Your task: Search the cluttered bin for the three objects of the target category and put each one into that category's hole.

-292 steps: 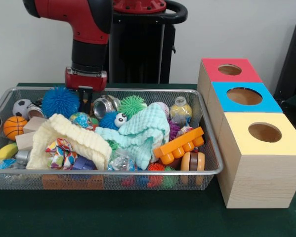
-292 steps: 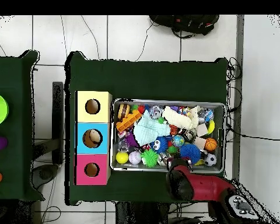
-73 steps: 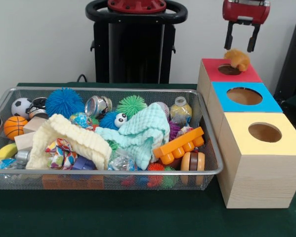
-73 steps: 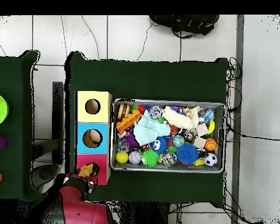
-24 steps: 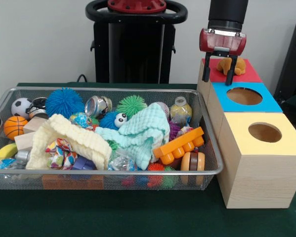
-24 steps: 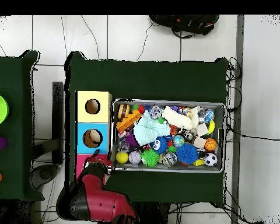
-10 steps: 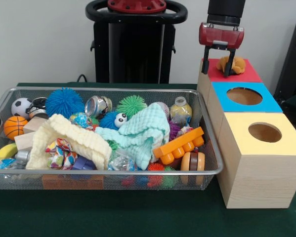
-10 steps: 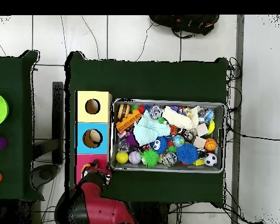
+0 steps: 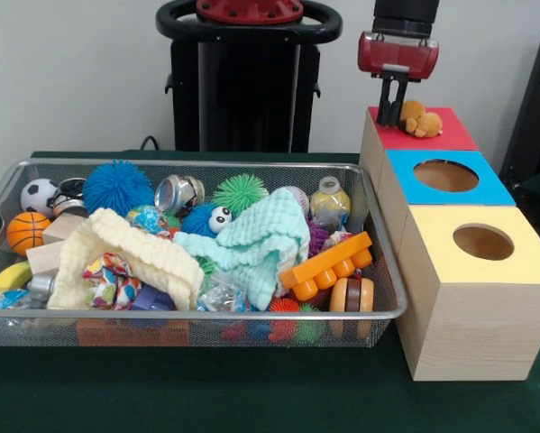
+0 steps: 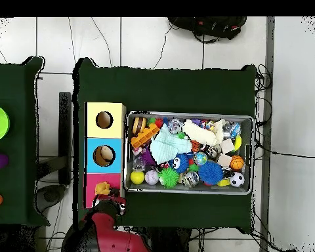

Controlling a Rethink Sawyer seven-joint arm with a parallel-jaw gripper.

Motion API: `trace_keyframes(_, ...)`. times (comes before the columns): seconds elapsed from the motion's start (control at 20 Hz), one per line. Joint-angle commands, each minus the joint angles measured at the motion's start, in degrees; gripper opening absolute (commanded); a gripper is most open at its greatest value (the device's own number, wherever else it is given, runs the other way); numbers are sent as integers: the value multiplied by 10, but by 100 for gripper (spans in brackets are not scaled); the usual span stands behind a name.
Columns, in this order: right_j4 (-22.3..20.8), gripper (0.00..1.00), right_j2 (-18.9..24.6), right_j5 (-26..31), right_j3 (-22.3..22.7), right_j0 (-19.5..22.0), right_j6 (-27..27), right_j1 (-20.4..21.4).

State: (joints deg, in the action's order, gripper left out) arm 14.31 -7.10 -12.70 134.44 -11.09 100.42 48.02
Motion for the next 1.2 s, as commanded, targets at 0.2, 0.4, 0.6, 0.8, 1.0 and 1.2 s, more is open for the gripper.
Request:
trace_keyframes(0.2, -15, 0, 60, 44, 22, 28, 125, 1)
trace_keyframes(0.4, -13, 0, 62, 50, 18, 33, 118, 3)
trace_keyframes(0.6, -7, 0, 61, 66, 15, 34, 113, 9)
trace_keyframes(0.8, 0, 0, 57, 90, 12, 31, 108, 20)
trace_keyframes(1.0, 13, 0, 32, 121, -1, 9, 101, 31)
trace_keyframes(1.2, 19, 0, 8, 170, -18, -10, 96, 57)
